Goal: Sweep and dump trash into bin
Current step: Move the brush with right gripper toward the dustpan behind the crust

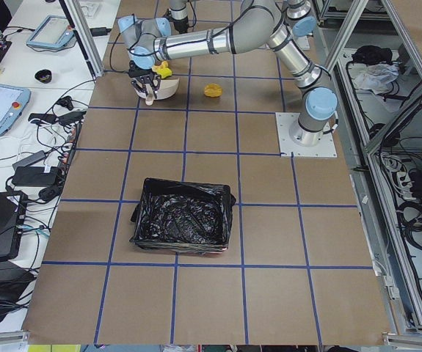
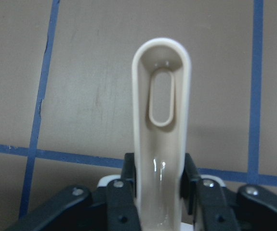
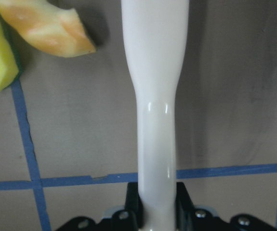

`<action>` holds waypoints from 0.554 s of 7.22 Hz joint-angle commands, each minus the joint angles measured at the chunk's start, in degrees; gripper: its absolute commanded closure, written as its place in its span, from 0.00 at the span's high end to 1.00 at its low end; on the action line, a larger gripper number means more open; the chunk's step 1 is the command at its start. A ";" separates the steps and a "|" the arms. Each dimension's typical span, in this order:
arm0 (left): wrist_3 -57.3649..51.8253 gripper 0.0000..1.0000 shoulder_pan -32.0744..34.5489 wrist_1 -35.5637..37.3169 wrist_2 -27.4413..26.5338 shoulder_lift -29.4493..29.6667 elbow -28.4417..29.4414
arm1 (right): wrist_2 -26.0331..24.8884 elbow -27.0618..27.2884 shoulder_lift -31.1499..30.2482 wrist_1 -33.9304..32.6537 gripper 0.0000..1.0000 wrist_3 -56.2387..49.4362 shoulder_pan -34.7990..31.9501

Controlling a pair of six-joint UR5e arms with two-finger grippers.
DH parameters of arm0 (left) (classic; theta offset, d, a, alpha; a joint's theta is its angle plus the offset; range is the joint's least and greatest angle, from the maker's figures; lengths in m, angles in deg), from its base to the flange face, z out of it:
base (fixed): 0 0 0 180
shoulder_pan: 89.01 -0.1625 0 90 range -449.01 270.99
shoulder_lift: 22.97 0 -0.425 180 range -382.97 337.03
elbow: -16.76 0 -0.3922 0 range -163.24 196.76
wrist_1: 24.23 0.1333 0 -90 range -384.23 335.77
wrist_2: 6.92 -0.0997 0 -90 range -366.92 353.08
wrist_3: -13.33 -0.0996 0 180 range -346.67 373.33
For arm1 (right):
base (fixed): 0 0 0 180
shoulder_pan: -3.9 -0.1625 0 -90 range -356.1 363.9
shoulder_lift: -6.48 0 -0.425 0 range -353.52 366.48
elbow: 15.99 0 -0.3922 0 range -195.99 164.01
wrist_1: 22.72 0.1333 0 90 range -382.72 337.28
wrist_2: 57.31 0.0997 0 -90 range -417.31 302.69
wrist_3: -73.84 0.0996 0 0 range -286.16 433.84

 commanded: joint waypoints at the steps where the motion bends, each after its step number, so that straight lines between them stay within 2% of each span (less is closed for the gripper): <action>1: 0.00 0.00 0.00 -0.07 0.00 -0.01 0.02 | 0.38 -1.28 1.51 0.02 0.00 4.08 -2.61; 4: 0.00 0.00 0.00 -0.07 0.44 -0.01 0.02 | 3.71 -1.37 2.04 -0.33 0.00 7.50 -4.89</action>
